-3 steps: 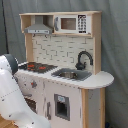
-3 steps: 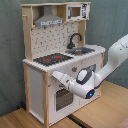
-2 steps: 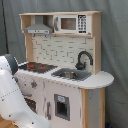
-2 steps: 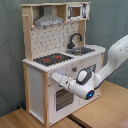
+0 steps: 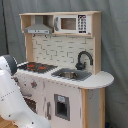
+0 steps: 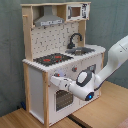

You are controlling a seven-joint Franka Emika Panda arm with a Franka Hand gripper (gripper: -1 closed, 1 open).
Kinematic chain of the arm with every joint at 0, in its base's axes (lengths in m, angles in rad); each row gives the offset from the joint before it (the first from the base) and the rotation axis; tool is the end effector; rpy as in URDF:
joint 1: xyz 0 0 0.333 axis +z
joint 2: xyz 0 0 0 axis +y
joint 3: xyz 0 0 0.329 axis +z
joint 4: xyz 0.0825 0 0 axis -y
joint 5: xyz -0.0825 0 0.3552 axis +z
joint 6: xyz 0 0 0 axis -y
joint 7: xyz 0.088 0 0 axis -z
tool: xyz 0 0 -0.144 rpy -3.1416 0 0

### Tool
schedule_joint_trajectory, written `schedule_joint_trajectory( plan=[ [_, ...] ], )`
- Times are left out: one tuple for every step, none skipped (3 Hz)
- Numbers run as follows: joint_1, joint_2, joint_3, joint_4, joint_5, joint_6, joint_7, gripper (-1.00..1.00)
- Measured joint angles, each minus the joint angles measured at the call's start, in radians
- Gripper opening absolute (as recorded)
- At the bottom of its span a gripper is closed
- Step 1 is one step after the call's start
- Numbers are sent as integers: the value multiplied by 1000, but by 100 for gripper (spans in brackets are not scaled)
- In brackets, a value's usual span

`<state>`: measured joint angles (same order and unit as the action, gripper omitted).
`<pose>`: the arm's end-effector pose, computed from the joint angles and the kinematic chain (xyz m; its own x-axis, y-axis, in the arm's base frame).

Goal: Play with the kitchen

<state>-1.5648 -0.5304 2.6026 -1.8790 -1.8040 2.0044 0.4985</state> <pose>0.3760 0.5365 0.3419 0.0405 0.9165 -0.3980 -0.0808 0.4000 0.9129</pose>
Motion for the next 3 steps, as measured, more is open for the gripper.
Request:
schedule_joint_trajectory(
  plan=[
    [2, -9, 0, 0, -8, -21, -105, -100],
    [5, -20, 0, -1, -20, -49, -219, -100],
    [7, -29, 0, -3, -38, -71, -315, -100]
  ],
)
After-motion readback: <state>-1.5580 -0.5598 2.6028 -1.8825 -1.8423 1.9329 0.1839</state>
